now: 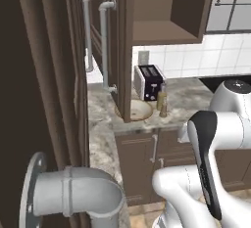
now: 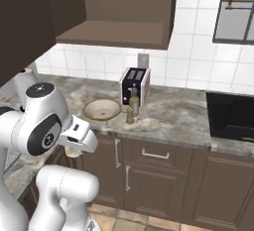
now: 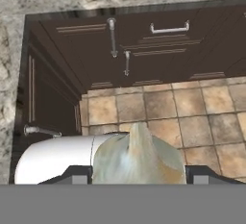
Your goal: Retrieve the bottle and the shaker from the cabinet and place them next to the mixing bowl on the counter. Then add garlic from the fridge to the mixing bowl.
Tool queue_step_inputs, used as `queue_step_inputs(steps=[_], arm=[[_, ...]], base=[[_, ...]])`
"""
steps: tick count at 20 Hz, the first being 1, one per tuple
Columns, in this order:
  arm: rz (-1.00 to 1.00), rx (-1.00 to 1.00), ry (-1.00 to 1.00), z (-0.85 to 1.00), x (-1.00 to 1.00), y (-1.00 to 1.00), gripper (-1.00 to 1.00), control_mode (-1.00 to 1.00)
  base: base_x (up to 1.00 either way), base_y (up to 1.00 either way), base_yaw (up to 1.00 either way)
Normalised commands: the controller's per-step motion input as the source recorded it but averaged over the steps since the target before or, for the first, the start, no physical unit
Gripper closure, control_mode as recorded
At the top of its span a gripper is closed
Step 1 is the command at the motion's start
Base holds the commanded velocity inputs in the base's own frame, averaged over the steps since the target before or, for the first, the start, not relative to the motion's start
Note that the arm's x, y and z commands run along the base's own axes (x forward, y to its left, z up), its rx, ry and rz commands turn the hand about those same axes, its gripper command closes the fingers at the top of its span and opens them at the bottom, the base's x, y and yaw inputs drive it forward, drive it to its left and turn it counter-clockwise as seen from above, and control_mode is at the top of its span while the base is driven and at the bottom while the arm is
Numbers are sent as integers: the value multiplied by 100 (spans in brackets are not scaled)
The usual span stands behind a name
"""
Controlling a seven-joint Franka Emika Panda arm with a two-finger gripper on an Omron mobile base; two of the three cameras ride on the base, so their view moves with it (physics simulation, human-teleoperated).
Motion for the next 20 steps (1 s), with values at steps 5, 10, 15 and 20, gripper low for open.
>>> queue_step_inputs(steps=[5,10,15,20], arm=[[0,0,0,0,0,0,100,100],[0,0,0,0,0,0,100,100],[0,0,0,0,0,0,100,100],[0,0,0,0,0,0,100,100]], base=[[-89,-37,-6],[-60,-22,-10],[80,-57,-4],[88,-53,1]])
